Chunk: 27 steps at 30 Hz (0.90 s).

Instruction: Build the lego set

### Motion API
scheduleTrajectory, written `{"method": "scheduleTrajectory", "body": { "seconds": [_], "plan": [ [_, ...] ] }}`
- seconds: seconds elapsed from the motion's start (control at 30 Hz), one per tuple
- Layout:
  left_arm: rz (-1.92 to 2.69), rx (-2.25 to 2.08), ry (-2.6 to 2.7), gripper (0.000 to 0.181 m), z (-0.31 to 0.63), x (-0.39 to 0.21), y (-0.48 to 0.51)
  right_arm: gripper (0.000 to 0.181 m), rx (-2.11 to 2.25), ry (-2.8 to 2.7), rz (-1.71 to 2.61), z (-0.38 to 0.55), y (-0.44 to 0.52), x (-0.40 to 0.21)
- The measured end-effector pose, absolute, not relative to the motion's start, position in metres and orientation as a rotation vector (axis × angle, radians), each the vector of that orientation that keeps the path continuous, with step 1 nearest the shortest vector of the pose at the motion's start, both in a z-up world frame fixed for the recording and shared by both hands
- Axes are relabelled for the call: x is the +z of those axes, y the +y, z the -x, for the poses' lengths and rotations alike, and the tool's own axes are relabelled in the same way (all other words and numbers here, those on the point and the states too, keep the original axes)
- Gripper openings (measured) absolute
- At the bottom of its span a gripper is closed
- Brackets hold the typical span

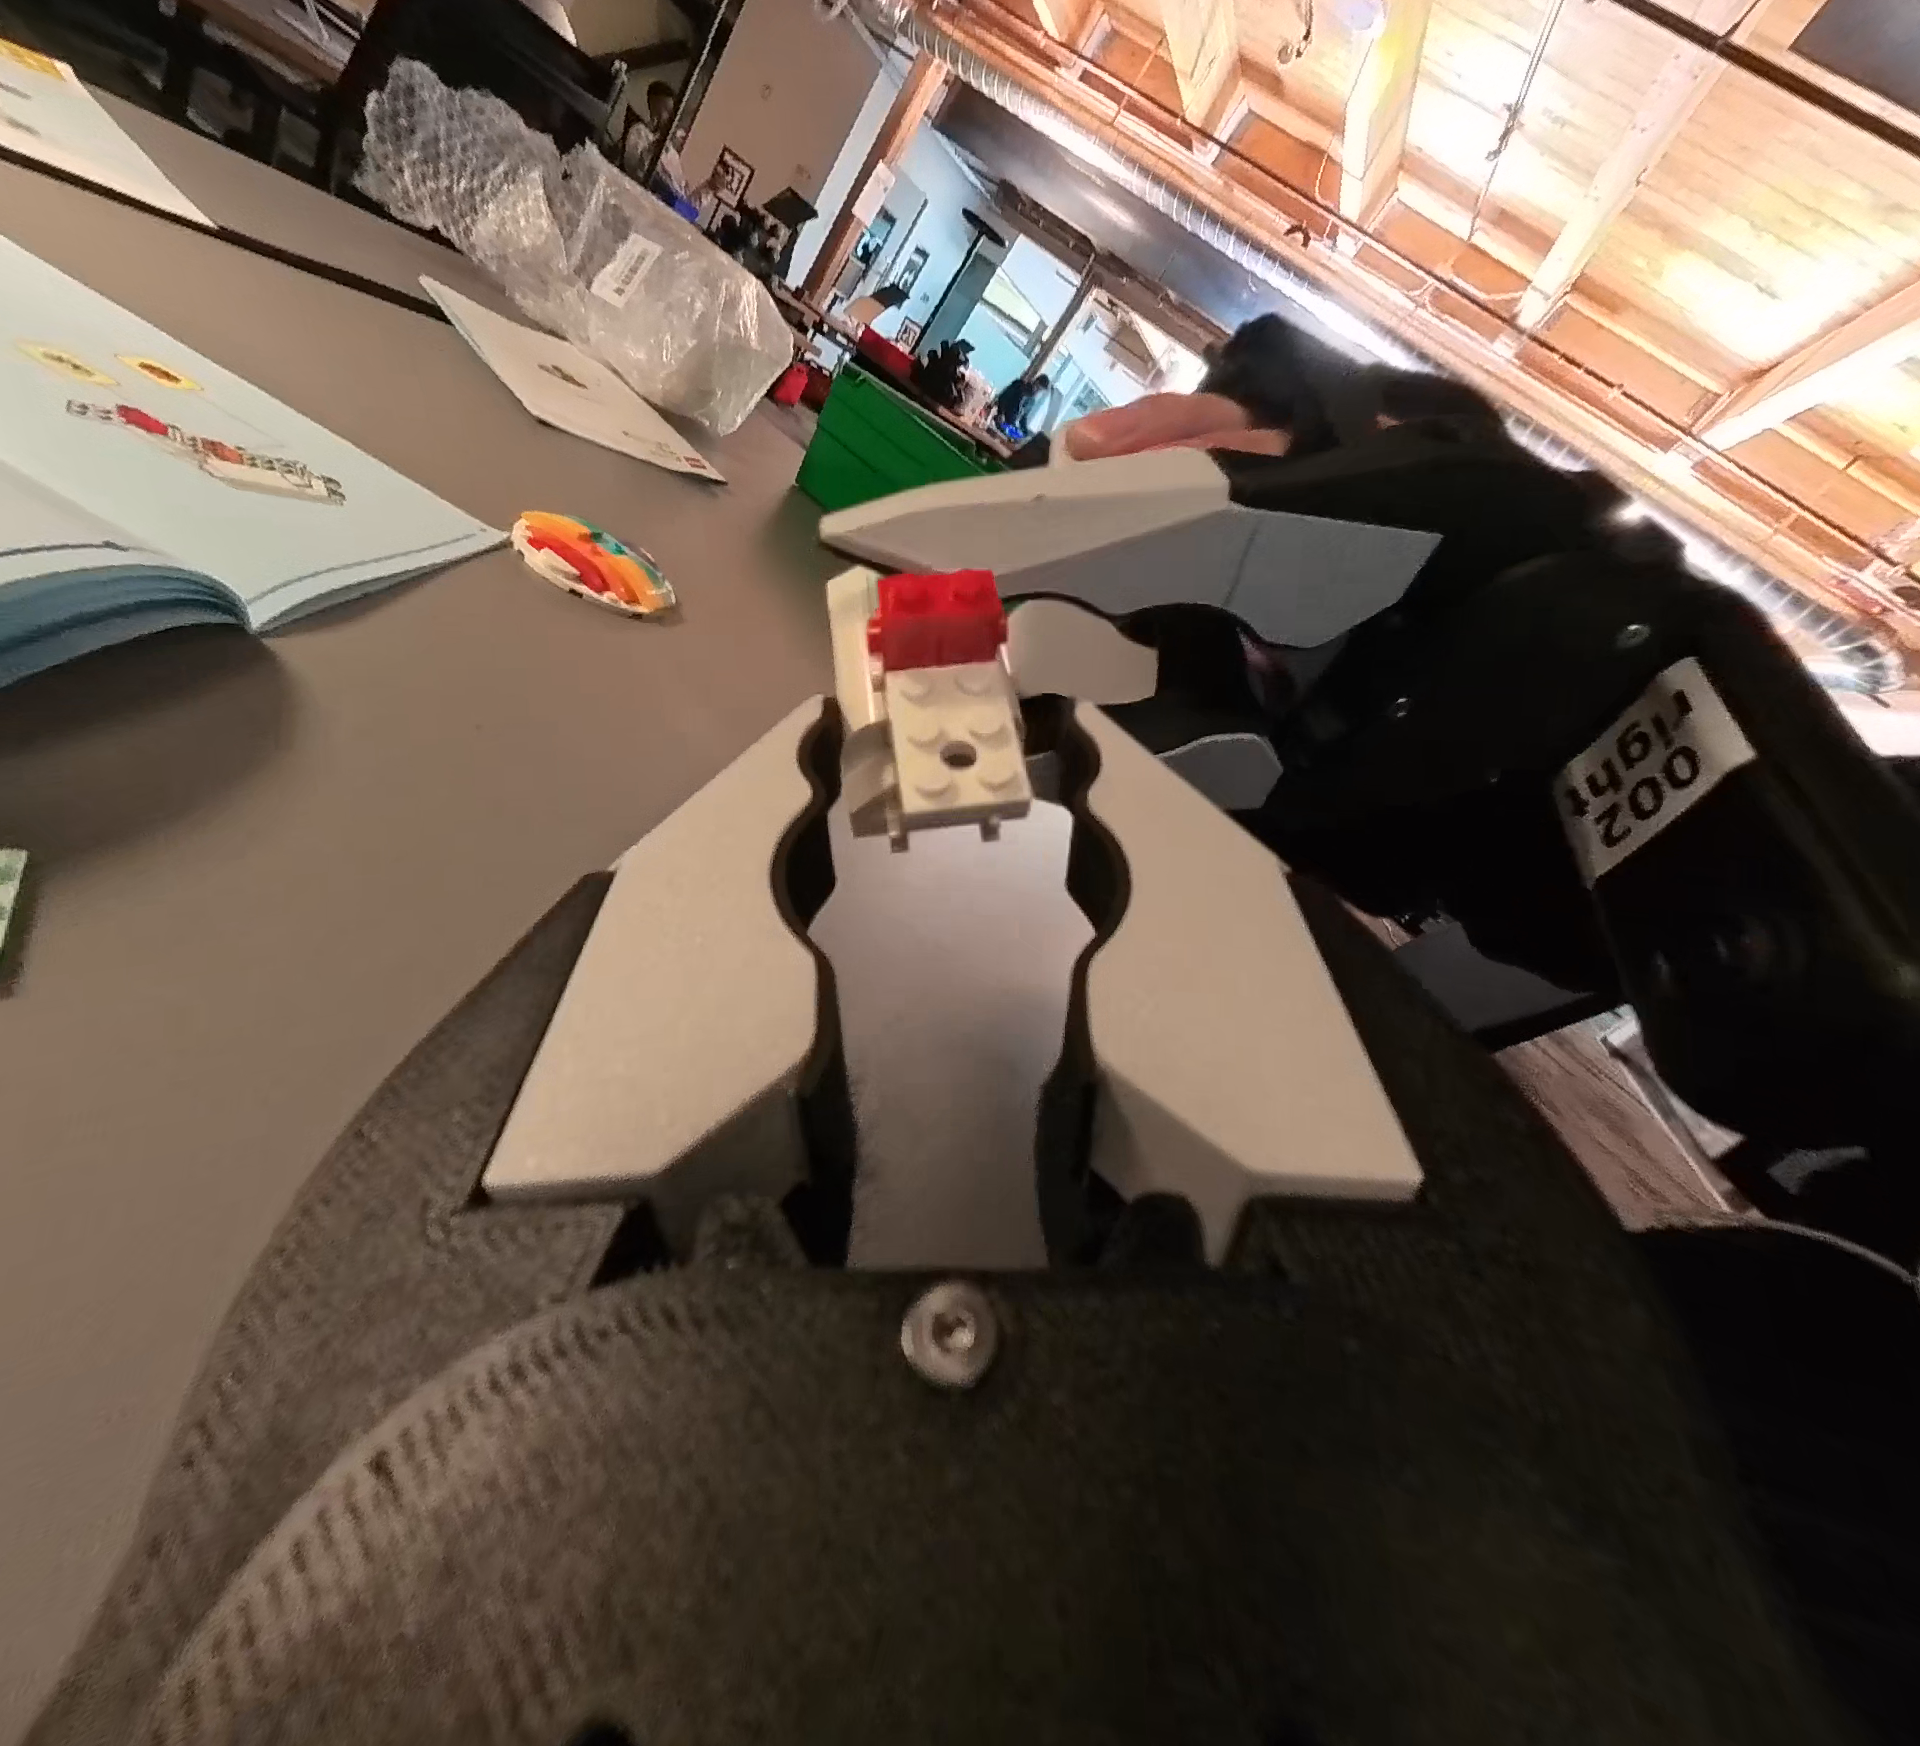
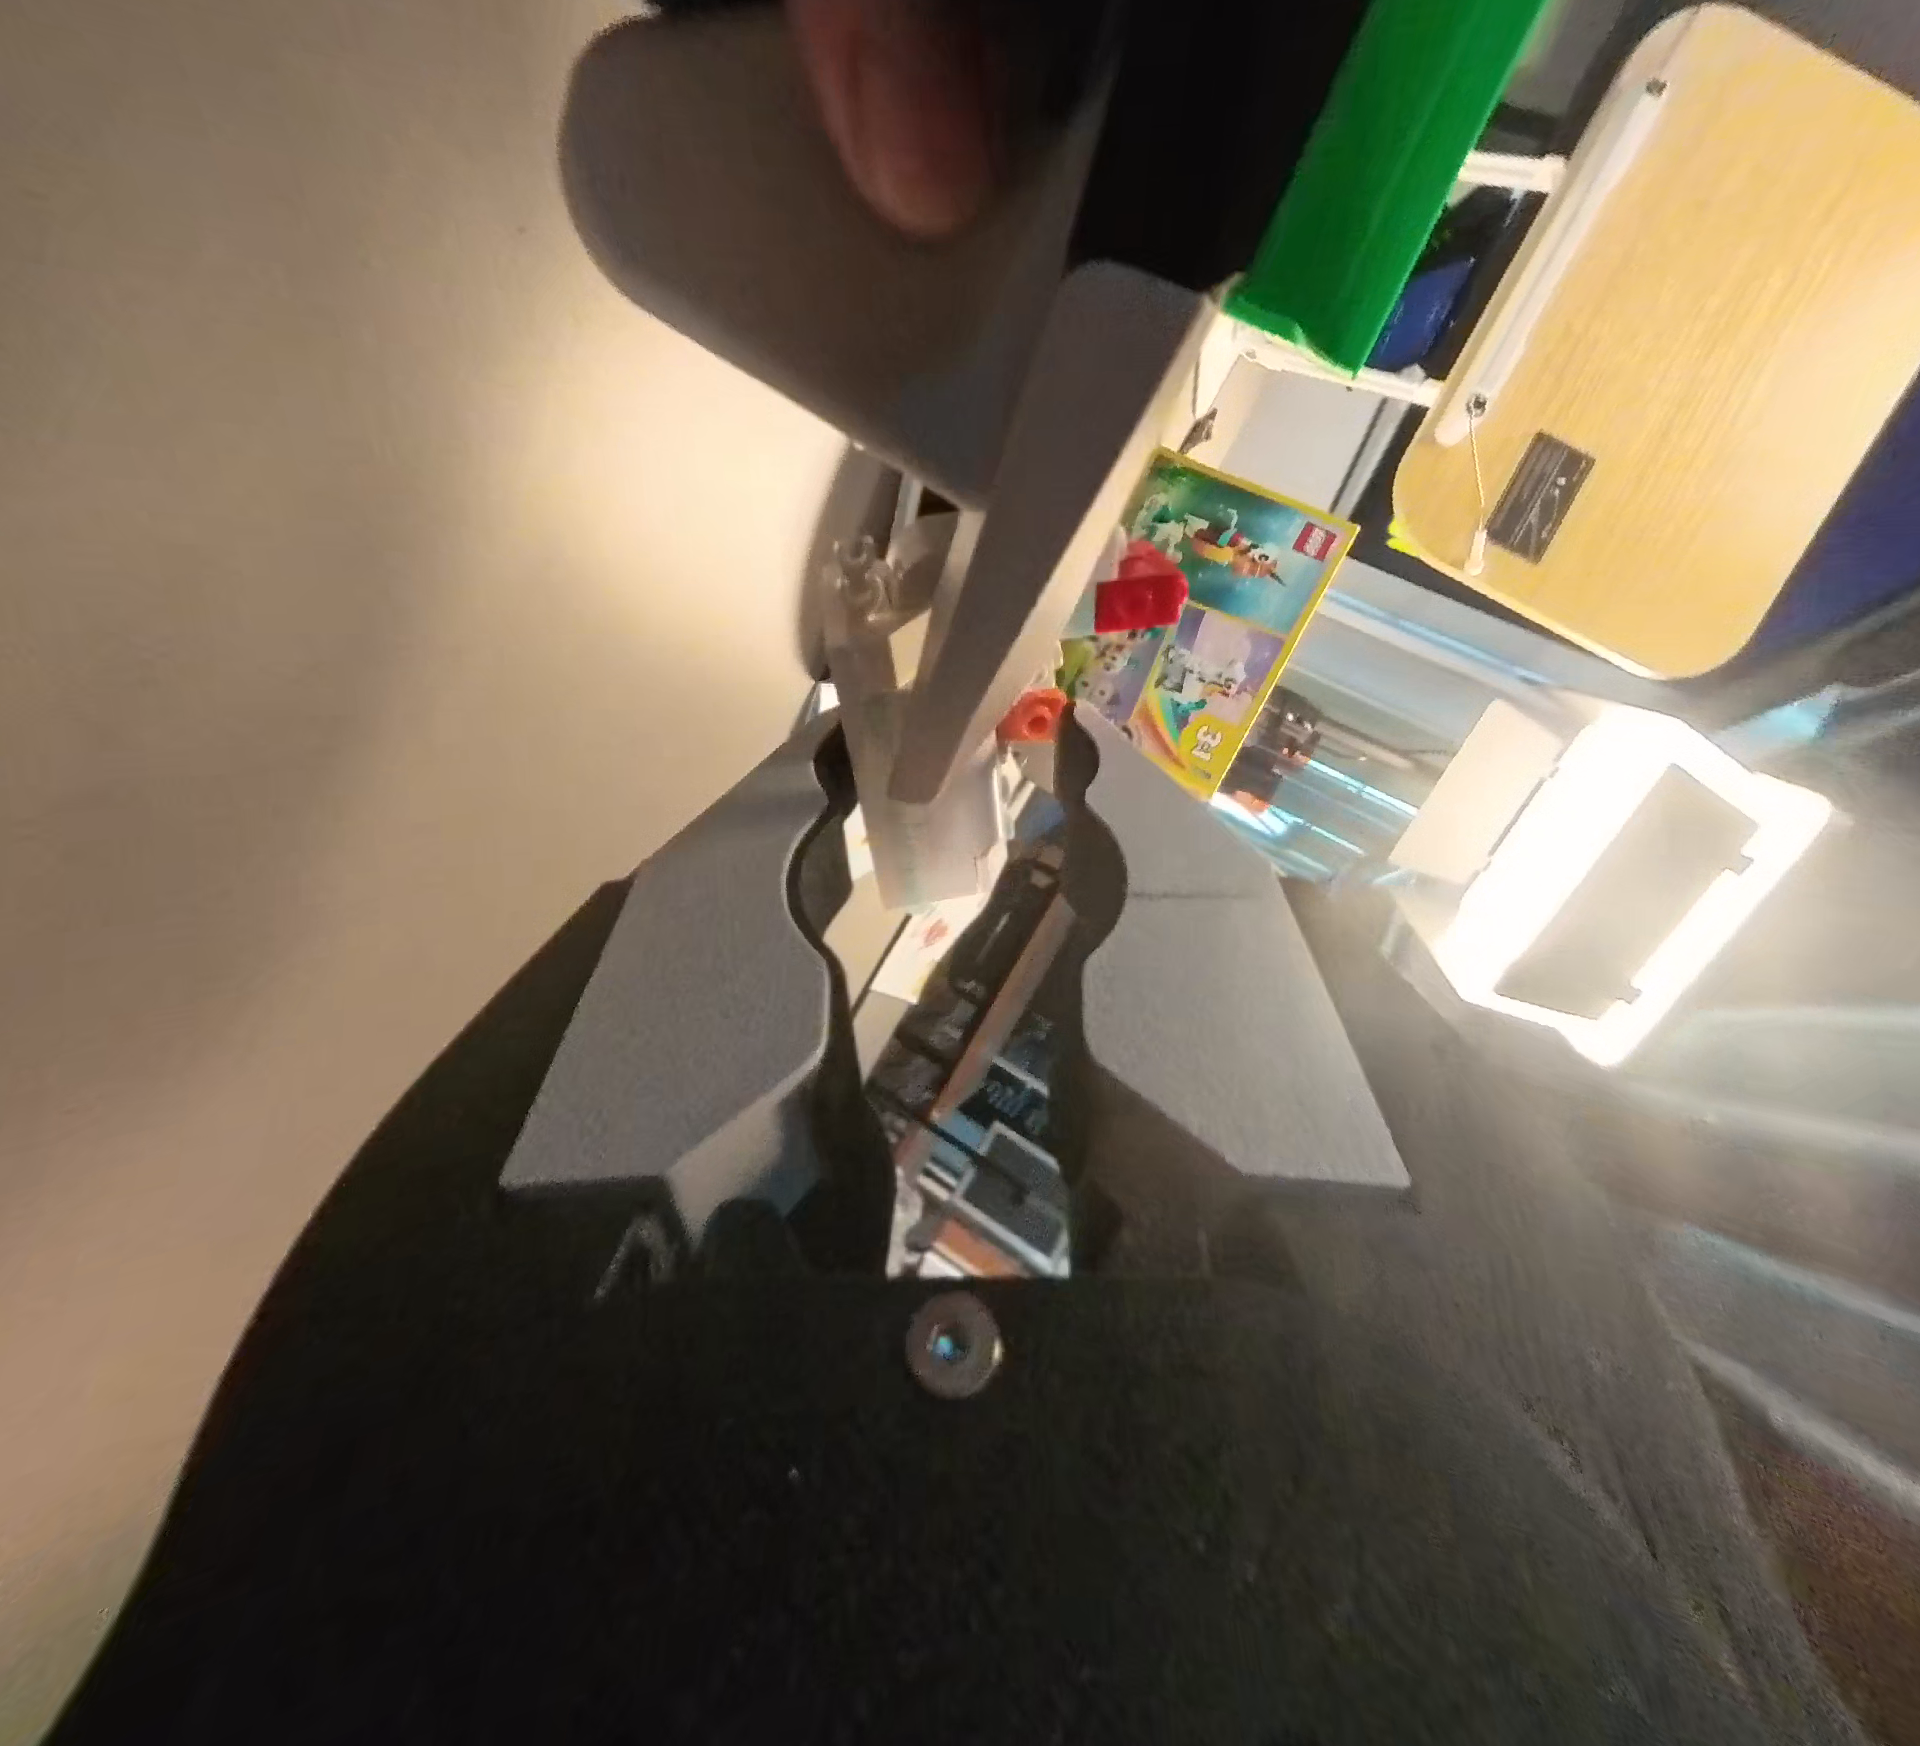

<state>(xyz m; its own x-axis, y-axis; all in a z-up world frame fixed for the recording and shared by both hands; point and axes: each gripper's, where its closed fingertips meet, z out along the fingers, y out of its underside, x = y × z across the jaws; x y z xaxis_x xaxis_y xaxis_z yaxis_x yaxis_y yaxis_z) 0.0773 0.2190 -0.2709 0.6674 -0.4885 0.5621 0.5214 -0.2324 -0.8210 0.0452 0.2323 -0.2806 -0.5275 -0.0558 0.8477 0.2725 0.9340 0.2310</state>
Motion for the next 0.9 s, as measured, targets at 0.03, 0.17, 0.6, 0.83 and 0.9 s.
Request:
{"method": "scheduleTrajectory", "body": {
  "seconds": [0.03,0.17,0.6,0.83,0.9],
  "plan": [
    [1.534,-0.935,-0.033,0.039,-0.076,-0.27,0.219,0.038,-0.399,-2.084,0.181,-0.045,0.233,-0.28],
    [1.486,-0.934,-0.037,0.034,-0.072,-0.263,0.216,0.038,-0.335,-2.058,0.252,-0.045,0.23,-0.273],
    [1.554,-0.904,0.02,0.033,-0.081,-0.268,0.214,0.038,-0.508,-2.062,0.022,-0.051,0.227,-0.275],
    [1.611,-0.903,0.041,0.033,-0.087,-0.276,0.217,0.039,-0.626,-2.068,-0.198,-0.055,0.227,-0.281],
    [1.622,-0.894,0.048,0.033,-0.088,-0.277,0.218,0.038,-0.642,-2.065,-0.239,-0.056,0.227,-0.281]
  ]
}}
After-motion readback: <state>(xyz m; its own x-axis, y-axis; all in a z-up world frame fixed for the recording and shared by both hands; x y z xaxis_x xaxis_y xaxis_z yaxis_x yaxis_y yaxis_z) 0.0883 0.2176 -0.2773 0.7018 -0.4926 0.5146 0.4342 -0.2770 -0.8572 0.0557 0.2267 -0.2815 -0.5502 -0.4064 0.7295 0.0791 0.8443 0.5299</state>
